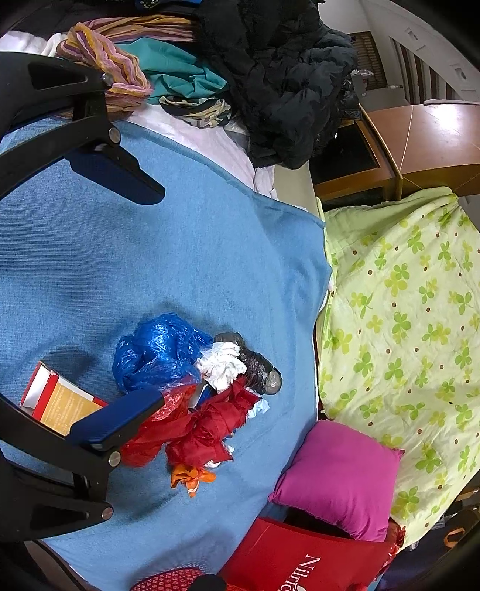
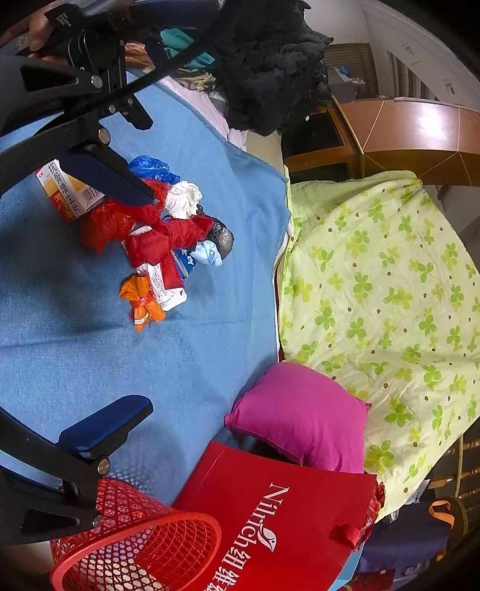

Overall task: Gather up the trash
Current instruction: 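Move the left gripper toward the white-and-red cardboard box in the pile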

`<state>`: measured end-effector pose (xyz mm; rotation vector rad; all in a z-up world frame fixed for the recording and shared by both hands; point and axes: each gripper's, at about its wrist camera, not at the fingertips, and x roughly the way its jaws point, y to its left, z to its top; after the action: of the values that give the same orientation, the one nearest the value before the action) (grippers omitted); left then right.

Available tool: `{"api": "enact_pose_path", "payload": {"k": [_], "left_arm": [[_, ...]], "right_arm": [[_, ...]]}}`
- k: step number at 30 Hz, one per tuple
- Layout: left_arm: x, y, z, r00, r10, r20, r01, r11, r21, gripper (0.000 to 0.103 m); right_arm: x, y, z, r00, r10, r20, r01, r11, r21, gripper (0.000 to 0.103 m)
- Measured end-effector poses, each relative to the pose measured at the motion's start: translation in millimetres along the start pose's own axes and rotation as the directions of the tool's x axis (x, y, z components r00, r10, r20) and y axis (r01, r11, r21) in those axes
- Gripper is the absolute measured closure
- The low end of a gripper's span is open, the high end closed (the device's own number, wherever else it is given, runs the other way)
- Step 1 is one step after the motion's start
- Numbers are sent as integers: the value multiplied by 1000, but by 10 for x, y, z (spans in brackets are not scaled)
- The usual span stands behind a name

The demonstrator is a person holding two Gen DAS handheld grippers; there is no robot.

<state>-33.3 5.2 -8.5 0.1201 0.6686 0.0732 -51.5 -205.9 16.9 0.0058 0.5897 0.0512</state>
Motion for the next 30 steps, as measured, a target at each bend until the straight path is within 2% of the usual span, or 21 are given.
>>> {"api": "enact_pose_path", "payload": {"k": [10, 23, 27, 30], "left_arm": [[35, 6, -24, 1000, -8, -19, 8, 1000, -2, 3], [70, 29, -71, 999, -6, -36, 6, 1000, 5, 3], [116, 62, -90, 998, -26, -63, 26, 1000, -7, 3], [185, 95, -118, 992, -72, -105, 68, 997, -44, 3]], "right_arm": [[26, -29, 32, 997, 29, 71, -33, 998, 54, 0], [159, 69, 125, 998, 56, 39, -59, 996, 71, 0], [250, 151, 151, 998, 65, 22, -66, 997, 36, 0], [386, 140, 180, 994, 104, -16, -104, 994, 27, 0]]}}
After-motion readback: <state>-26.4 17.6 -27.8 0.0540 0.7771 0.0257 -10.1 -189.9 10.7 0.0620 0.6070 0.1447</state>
